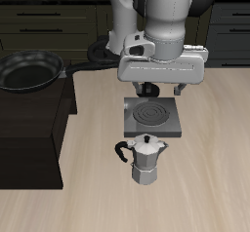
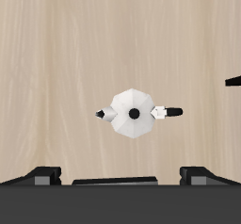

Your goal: Place the moka pot on the stove

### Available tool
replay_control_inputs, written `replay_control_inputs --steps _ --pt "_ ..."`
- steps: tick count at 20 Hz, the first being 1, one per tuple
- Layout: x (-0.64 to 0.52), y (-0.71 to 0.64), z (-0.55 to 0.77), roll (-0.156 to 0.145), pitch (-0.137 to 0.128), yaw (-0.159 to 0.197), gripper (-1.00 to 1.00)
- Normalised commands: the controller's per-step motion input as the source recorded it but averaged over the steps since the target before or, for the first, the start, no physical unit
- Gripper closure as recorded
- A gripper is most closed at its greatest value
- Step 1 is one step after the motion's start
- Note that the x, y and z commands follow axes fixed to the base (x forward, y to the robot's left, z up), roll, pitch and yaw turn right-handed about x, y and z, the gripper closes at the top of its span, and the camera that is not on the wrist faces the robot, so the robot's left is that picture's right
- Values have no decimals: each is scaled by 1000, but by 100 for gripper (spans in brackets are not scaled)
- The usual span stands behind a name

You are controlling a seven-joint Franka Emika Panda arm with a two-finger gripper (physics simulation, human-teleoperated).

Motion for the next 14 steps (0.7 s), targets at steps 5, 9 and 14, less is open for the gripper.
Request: replay_control_inputs --steps 5,9,14 --pt "22 -76 -78 -12 3 -6 -100" --pt "5 35 -137 7 2 5 -100" --pt "-76 38 -205 17 -5 -19 -100"
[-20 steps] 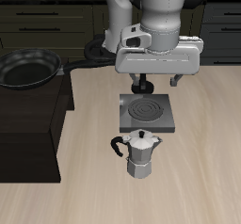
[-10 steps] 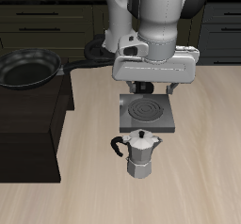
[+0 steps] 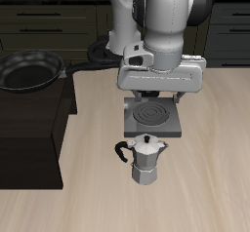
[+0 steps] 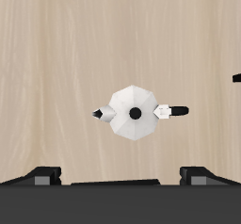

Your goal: Place the moka pot on the stove

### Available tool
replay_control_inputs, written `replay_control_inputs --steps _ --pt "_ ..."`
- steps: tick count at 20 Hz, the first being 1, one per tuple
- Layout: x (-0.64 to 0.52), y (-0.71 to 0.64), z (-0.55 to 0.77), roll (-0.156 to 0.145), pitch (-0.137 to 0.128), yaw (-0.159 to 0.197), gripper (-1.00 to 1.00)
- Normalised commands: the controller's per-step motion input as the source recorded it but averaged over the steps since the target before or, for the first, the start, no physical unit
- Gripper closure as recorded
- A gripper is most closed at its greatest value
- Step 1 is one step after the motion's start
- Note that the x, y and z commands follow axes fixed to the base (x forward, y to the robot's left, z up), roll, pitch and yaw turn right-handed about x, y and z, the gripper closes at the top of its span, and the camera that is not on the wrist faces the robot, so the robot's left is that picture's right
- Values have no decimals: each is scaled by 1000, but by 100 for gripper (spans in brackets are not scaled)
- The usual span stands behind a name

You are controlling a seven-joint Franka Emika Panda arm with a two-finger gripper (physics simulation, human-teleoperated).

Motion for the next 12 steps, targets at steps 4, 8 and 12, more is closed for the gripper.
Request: replay_control_inputs --steps 4,8,12 --pt "-50 44 -259 15 -4 25 -100" --pt "29 -64 -150 -19 -5 13 -100" --pt "45 -143 -16 -16 -18 3 -100"
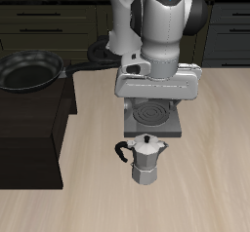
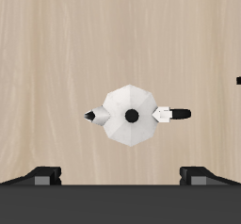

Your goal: Place the moka pot on the stove

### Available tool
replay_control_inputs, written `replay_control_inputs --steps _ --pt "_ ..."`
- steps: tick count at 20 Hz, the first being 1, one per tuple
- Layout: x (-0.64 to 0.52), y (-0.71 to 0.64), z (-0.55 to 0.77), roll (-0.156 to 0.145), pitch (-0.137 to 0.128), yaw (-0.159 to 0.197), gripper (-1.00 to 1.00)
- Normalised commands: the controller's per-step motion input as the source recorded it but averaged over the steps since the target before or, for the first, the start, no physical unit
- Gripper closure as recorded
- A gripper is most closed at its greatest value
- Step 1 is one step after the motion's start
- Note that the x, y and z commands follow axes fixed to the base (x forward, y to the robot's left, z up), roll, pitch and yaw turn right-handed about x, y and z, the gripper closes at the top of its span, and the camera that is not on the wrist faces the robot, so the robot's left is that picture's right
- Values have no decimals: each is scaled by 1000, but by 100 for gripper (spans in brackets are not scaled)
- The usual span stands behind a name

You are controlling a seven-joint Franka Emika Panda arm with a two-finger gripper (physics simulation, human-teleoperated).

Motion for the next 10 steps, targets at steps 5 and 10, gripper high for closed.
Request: replay_control_inputs --steps 5,10 --pt "44 -169 13 -21 -15 12 -100" --pt "16 -13 -44 15 0 -1 -100"
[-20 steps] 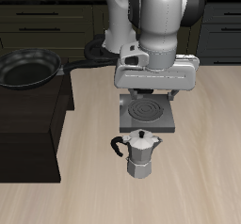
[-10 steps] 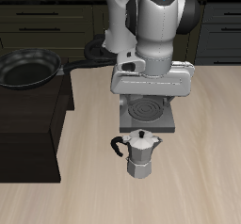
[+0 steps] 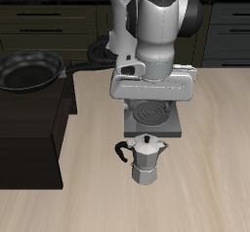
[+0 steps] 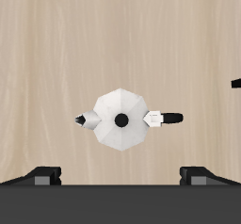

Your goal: Place the moka pot on the stove

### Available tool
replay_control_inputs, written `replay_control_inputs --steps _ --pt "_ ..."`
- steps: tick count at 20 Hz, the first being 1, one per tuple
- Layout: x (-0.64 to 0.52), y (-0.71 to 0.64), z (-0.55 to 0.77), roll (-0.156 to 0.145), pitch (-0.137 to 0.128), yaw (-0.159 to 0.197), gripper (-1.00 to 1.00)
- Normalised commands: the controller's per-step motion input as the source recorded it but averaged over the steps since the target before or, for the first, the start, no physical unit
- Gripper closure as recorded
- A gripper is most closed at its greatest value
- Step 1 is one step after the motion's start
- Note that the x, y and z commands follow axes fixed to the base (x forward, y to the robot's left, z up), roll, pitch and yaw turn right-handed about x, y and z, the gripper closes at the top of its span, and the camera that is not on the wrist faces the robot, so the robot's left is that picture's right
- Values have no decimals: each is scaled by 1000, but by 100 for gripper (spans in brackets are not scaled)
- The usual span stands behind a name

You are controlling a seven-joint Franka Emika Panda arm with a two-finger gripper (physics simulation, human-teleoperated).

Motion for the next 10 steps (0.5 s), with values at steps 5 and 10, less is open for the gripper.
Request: replay_control_inputs --steps 5,10 --pt "42 33 -188 23 12 14 -100" --pt "58 13 -222 4 19 -5 -100"
